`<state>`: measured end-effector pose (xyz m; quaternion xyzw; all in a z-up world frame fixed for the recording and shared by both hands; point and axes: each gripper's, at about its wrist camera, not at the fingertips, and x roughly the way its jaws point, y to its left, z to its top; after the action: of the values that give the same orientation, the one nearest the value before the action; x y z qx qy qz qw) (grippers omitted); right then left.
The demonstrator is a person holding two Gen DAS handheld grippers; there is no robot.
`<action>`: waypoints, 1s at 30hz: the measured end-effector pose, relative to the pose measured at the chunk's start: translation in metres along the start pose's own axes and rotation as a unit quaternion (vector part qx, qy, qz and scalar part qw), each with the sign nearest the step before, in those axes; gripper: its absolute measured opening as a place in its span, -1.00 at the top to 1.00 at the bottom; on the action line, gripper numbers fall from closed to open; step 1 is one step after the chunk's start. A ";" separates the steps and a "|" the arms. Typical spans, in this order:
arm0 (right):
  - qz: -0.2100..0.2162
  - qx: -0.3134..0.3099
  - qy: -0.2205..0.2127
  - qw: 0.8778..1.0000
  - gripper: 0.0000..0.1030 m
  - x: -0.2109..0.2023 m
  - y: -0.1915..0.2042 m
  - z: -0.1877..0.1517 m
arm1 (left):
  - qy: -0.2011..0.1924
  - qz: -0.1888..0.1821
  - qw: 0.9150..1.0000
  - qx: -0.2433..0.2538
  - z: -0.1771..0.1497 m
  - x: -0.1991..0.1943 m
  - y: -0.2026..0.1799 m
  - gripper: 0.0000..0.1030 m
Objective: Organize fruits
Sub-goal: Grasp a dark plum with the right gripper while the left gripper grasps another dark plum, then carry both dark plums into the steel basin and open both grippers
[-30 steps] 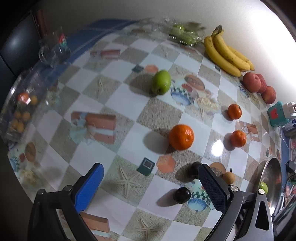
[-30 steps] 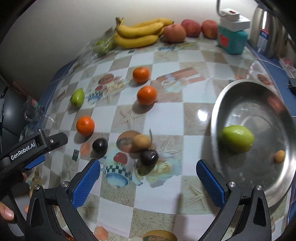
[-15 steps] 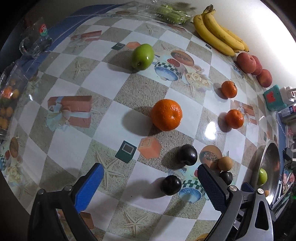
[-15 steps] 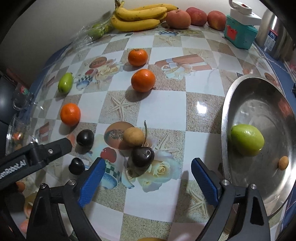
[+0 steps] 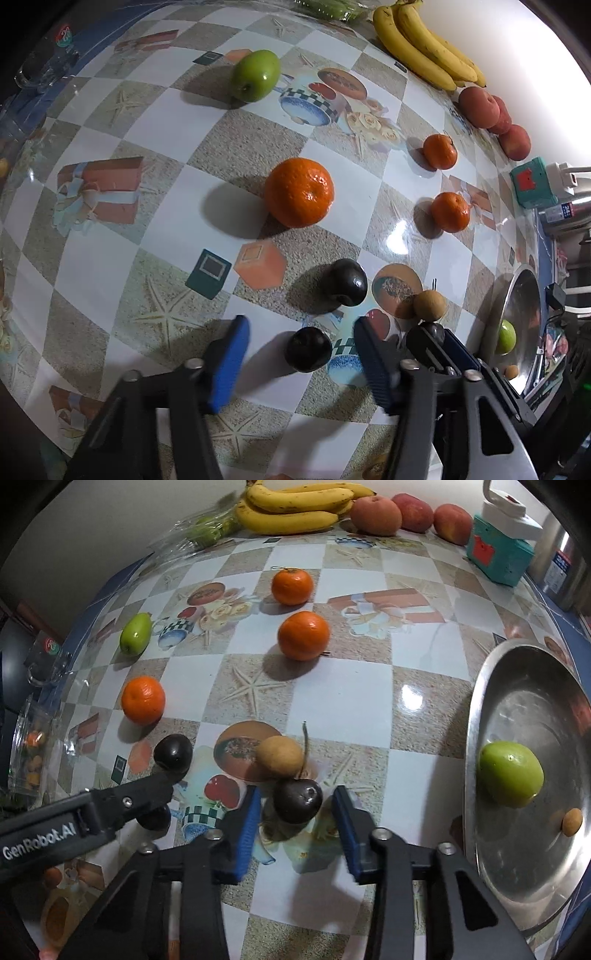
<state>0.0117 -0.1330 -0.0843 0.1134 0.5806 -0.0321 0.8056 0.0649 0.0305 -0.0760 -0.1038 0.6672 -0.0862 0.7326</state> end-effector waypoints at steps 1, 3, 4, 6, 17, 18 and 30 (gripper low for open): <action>0.001 0.000 0.000 1.000 0.33 0.000 0.000 0.000 | 0.001 0.000 1.000 0.000 0.000 0.000 0.000 -0.08; 0.001 0.000 -0.001 1.000 0.38 0.000 0.000 0.000 | 0.002 0.000 1.000 0.001 0.000 0.001 -0.001 0.02; 0.000 0.000 -0.001 1.000 0.41 0.000 0.000 0.000 | 0.003 0.000 1.000 0.002 0.000 0.001 -0.002 0.05; 0.000 0.002 -0.002 1.000 0.45 0.000 -0.001 0.000 | 0.006 -0.003 1.000 0.002 -0.001 0.002 -0.002 0.22; 0.005 0.005 -0.003 1.000 0.48 -0.002 -0.003 -0.001 | 0.005 -0.009 1.000 0.002 -0.001 0.002 -0.002 0.45; 0.007 0.005 -0.004 1.000 0.48 -0.003 -0.003 -0.001 | 0.003 -0.010 1.000 0.001 -0.001 0.001 -0.002 0.46; 0.036 0.034 -0.041 0.998 0.49 -0.034 -0.016 -0.003 | -0.048 -0.038 0.998 0.019 0.000 -0.029 -0.009 0.46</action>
<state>-0.0049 -0.1505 -0.0549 0.1605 0.5415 -0.0275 0.8248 0.0626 0.0292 -0.0452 -0.1191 0.6253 -0.1219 0.7616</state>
